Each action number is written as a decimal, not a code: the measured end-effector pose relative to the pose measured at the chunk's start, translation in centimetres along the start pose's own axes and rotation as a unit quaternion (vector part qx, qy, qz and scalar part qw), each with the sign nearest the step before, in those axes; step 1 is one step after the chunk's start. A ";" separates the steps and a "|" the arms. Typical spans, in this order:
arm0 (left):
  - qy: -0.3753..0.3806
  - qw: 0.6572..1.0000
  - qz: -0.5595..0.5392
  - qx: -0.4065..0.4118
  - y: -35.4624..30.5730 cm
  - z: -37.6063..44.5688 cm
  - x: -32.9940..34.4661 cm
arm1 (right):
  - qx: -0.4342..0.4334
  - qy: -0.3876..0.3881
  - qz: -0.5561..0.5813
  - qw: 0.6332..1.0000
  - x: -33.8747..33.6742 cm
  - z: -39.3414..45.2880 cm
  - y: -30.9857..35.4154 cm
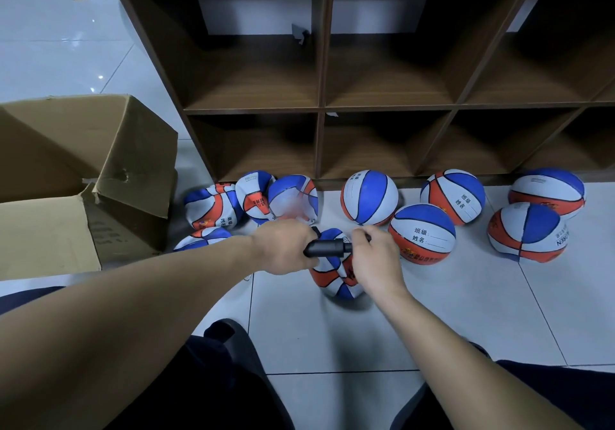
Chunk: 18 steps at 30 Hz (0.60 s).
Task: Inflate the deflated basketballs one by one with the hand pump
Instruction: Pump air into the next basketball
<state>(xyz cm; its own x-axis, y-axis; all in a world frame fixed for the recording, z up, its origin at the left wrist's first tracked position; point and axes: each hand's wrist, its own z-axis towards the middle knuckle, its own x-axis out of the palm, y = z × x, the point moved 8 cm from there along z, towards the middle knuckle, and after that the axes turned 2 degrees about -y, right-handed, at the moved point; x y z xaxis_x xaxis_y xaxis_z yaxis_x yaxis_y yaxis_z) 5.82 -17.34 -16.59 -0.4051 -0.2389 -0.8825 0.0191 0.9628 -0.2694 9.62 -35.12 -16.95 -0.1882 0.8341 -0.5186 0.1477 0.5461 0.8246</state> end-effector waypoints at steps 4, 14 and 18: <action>0.008 0.999 0.038 -0.025 3.0 -0.3 0.0 | 0.042 -0.017 0.035 0.998 -3.1 1.7 -1.8; 0.014 0.998 0.047 -0.029 3.1 -0.4 0.1 | 0.069 -0.075 0.069 0.992 -4.3 1.5 -3.0; -0.024 0.999 0.025 -0.014 1.7 -0.2 -0.4 | 0.047 -0.133 0.068 0.988 -4.8 0.7 -1.1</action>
<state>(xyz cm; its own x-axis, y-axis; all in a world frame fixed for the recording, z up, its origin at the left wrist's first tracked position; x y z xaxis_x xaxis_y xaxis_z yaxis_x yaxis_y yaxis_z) 5.86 -15.59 -16.59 -0.3607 -0.1950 -0.9121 0.0119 0.9769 -0.2135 11.03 -39.66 -15.53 0.0994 0.8842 -0.4564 0.2450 0.4228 0.8725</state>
